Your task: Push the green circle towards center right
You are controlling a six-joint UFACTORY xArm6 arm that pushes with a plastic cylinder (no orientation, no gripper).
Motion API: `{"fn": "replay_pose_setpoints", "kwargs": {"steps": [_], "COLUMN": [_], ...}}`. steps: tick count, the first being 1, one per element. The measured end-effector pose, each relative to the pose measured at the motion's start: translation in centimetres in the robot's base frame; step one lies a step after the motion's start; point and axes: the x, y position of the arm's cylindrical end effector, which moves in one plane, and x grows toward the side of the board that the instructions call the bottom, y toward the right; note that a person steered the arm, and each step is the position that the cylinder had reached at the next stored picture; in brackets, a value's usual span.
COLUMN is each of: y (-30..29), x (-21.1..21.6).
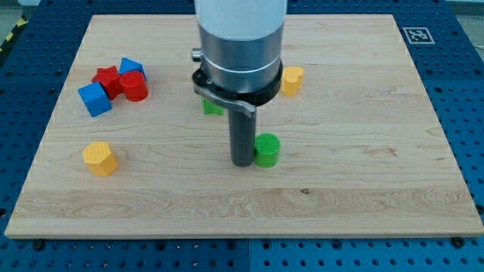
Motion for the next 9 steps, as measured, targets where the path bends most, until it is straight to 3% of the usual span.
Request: {"fn": "replay_pose_setpoints", "kwargs": {"steps": [6,8,9], "y": [9.7,16.1,16.1], "x": [0.6,0.8,0.8]}}
